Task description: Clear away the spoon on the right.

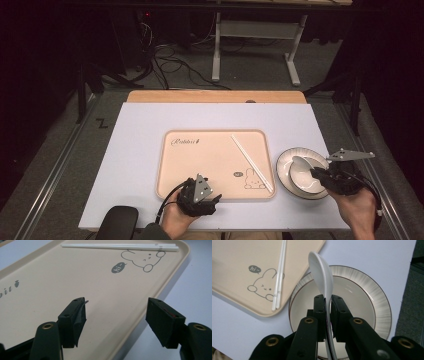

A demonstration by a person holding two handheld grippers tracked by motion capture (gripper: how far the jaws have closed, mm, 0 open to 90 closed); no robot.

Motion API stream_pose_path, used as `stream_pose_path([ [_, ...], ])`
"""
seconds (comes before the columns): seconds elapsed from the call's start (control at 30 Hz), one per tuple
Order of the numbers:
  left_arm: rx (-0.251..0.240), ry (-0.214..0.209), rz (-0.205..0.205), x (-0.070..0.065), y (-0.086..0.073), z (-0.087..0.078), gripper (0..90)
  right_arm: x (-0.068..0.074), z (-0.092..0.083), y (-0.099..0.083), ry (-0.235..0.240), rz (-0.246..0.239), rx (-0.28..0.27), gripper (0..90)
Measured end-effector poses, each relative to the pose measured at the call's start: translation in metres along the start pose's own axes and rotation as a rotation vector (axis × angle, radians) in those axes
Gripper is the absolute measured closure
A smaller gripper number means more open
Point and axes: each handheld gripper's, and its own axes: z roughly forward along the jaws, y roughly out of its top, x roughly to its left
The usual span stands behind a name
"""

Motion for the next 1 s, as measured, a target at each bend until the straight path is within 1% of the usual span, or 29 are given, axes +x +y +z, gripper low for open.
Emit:
stream_pose_path([
  [0.1,0.001,0.007,0.001,0.001,-0.001,-0.001,32.8,0.008,0.005,0.007,0.027,-0.03,-0.004,84.7],
  [0.13,-0.001,0.01,-0.001,0.001,-0.001,-0.001,32.8,0.008,0.005,0.007,0.027,-0.03,-0.004,84.7],
  [0.17,-0.001,0.013,0.0,0.001,-0.001,-0.002,32.8,0.011,0.008,0.009,0.042,-0.048,-0.001,84.7],
  [0.23,-0.011,0.02,-0.014,0.002,-0.001,-0.003,32.8,0.012,0.01,0.011,0.048,-0.048,-0.003,84.7],
  [0.27,-0.005,0.024,-0.01,0.003,-0.001,-0.004,32.8,0.014,0.013,0.013,0.061,-0.053,-0.004,84.7],
  [0.33,-0.009,0.034,-0.011,0.004,-0.001,-0.006,32.8,0.017,0.017,0.016,0.074,-0.062,0.001,84.7],
  [0.43,-0.017,0.045,-0.021,0.005,-0.001,-0.009,32.8,0.023,0.026,0.021,0.096,-0.08,0.007,84.7],
  [0.47,-0.019,0.055,-0.02,0.006,-0.001,-0.011,32.8,0.024,0.028,0.023,0.102,-0.086,0.008,84.7],
  [0.5,-0.019,0.055,-0.02,0.006,-0.001,-0.011,32.8,0.024,0.031,0.024,0.115,-0.093,0.009,84.7],
  [0.57,-0.027,0.068,-0.025,0.008,-0.001,-0.013,32.8,0.026,0.033,0.026,0.118,-0.099,0.008,84.7],
  [0.63,-0.031,0.082,-0.031,0.009,-0.001,-0.016,32.8,0.028,0.039,0.03,0.138,-0.11,0.011,84.6],
  [0.87,-0.043,0.099,-0.039,0.011,-0.002,-0.02,32.9,0.031,0.049,0.036,0.156,-0.124,0.013,84.7],
  [0.9,-0.043,0.1,-0.038,0.011,-0.002,-0.02,32.8,0.031,0.049,0.036,0.158,-0.119,0.013,84.7],
  [1.0,-0.046,0.101,-0.032,0.011,-0.001,-0.022,32.8,0.033,0.052,0.038,0.16,-0.128,0.012,84.7],
])
